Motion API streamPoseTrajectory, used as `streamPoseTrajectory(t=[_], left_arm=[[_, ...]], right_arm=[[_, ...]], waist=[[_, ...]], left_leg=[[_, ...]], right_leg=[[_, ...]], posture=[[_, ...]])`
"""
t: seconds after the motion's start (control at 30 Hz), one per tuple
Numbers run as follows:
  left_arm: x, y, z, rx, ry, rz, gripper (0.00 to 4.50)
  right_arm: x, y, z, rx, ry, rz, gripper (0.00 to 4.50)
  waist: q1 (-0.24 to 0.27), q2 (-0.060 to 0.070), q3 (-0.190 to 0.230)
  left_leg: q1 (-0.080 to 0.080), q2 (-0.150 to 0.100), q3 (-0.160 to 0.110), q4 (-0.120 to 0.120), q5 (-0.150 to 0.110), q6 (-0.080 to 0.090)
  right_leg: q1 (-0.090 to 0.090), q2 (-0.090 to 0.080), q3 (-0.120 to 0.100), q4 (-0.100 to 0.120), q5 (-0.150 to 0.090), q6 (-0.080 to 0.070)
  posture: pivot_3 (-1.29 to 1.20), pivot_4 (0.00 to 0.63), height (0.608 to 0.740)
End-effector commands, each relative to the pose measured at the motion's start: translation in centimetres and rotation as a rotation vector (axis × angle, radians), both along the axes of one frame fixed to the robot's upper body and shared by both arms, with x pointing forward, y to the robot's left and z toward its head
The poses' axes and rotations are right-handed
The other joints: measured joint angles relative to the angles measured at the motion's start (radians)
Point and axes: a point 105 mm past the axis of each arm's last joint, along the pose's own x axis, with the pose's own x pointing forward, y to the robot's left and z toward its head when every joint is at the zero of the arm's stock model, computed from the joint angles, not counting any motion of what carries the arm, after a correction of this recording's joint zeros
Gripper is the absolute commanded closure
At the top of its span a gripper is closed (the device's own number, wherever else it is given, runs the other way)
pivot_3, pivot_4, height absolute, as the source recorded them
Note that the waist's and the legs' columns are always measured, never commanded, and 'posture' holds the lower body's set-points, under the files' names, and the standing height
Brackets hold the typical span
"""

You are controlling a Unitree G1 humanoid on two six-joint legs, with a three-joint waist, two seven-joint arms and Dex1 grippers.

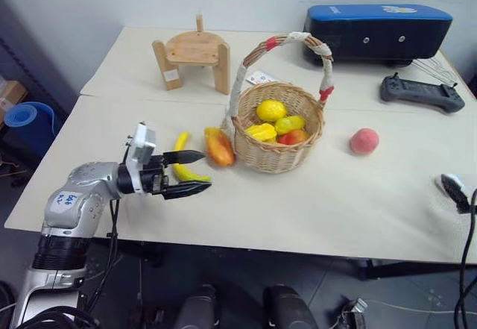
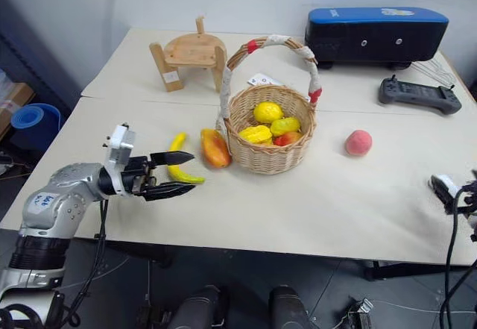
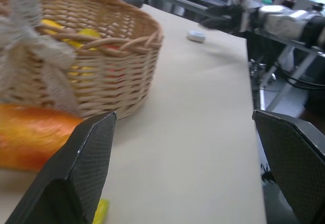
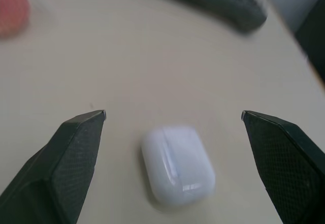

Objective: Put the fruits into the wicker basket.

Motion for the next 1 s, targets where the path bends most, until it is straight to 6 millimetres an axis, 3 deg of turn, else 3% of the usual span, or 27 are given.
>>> streamPoseTrajectory(t=[0.03, 0.1, 0.2, 0.23, 0.37, 0.47, 0.53, 0.6, 0.73, 0.83, 1.0], left_arm=[[0.5, 5.2, -0.6, 0.055, -0.028, 0.204, 0.00], [0.5, 8.1, -1.2, 0.082, -0.022, 0.326, 0.00], [-0.5, 14.6, -2.4, 0.150, -0.028, 0.585, 0.00], [-1.0, 16.2, -2.5, 0.160, -0.028, 0.654, 0.00], [-3.3, 21.6, -3.2, 0.233, -0.034, 0.921, 0.00], [-4.8, 23.8, -4.2, 0.313, 0.027, 1.030, 0.00], [-5.0, 25.0, -4.1, 0.309, 0.121, 1.132, 0.00], [-4.5, 23.5, -2.8, 0.242, 0.183, 1.094, 0.00], [-2.7, 15.4, 0.6, 0.156, 0.246, 0.769, 0.00], [-0.8, 10.5, 1.1, 0.201, 0.333, 0.663, 0.00], [3.4, 6.3, 0.0, 0.196, 0.425, 0.684, 0.00]], right_arm=[[-1.2, 7.0, 5.0, -0.011, -0.217, 0.303, 0.03], [-1.5, 10.3, 5.1, 0.086, -0.187, 0.444, 0.03], [-2.8, 17.4, 3.9, 0.009, -0.109, 0.746, 0.03], [-3.2, 18.9, 3.3, -0.041, -0.085, 0.817, 0.03], [-4.0, 22.9, 0.6, -0.100, -0.049, 1.005, 0.03], [-4.5, 25.0, -1.0, -0.150, -0.044, 1.102, 0.03], [-4.1, 25.6, -1.0, -0.120, -0.068, 1.093, 0.03], [-4.0, 25.9, -0.9, -0.113, -0.077, 1.093, 0.03], [-3.7, 25.7, -0.6, -0.112, -0.082, 1.091, 0.03], [-3.4, 25.6, -0.3, -0.115, -0.081, 1.085, 0.03], [-3.0, 25.7, -0.4, -0.110, -0.055, 1.073, 0.03]], waist=[[-0.008, 0.000, 0.000], [-0.007, 0.000, 0.000], [-0.007, 0.000, 0.000], [-0.006, -0.001, 0.000], [0.009, -0.003, -0.001], [0.018, -0.004, -0.002], [0.024, -0.005, -0.002], [0.028, -0.007, -0.001], [0.035, -0.009, -0.002], [0.036, -0.007, -0.001], [0.023, -0.006, -0.001]], left_leg=[[0.001, 0.002, 0.000, -0.001, 0.000, -0.001], [0.002, 0.004, 0.000, -0.001, -0.001, -0.002], [0.002, 0.006, -0.001, -0.001, -0.003, 0.001], [0.002, 0.007, -0.001, -0.001, -0.003, 0.001], [-0.001, 0.007, 0.000, -0.002, -0.005, 0.002], [-0.002, 0.007, 0.000, -0.002, -0.007, 0.000], [-0.003, 0.007, 0.000, -0.002, -0.010, -0.003], [-0.004, 0.007, -0.001, -0.002, -0.010, -0.004], [-0.004, 0.007, -0.001, -0.001, -0.010, -0.005], [-0.004, 0.007, -0.001, -0.001, -0.009, -0.006], [-0.002, 0.008, 0.000, -0.001, -0.005, -0.001]], right_leg=[[0.000, 0.001, 0.000, 0.000, 0.000, 0.000], [0.000, 0.004, 0.000, 0.001, 0.000, -0.001], [-0.001, 0.003, 0.001, 0.002, 0.001, -0.003], [-0.002, 0.003, 0.001, 0.001, 0.000, -0.005], [-0.004, 0.001, 0.000, 0.000, 0.000, -0.006], [-0.005, -0.001, -0.003, -0.002, 0.000, -0.006], [-0.006, -0.002, -0.004, -0.003, 0.000, -0.007], [-0.007, -0.002, -0.005, -0.002, -0.001, -0.007], [-0.007, -0.003, -0.007, -0.001, -0.001, -0.008], [-0.006, -0.004, -0.009, -0.001, 0.000, -0.008], [-0.005, -0.002, -0.011, 0.002, 0.000, -0.008]], posture=[[0.00, 0.150, 0.740], [0.00, 0.150, 0.740], [0.00, 0.150, 0.740], [0.00, 0.150, 0.740], [0.00, 0.150, 0.740], [0.00, 0.150, 0.740], [0.00, 0.150, 0.740], [0.00, 0.150, 0.740], [0.00, 0.150, 0.740], [0.00, 0.150, 0.740], [0.00, 0.150, 0.740]])
